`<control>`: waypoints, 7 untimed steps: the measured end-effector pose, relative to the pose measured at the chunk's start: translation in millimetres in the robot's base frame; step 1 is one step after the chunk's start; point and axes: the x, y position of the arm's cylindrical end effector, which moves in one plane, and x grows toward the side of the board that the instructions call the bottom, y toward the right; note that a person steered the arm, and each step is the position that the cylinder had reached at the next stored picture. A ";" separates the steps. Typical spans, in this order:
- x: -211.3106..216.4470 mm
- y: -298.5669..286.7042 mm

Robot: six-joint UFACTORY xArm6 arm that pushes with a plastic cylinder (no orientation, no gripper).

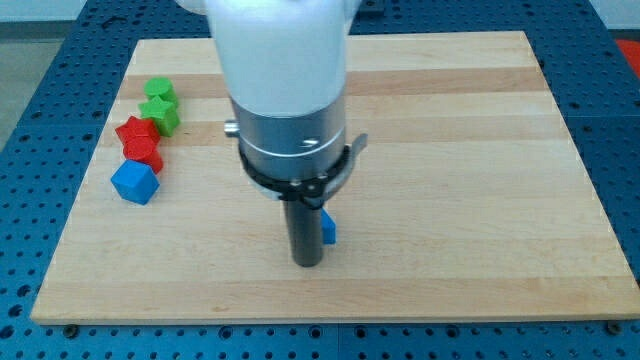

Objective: Slide the blue triangle to the blue cube

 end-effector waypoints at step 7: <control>-25.9 -158.1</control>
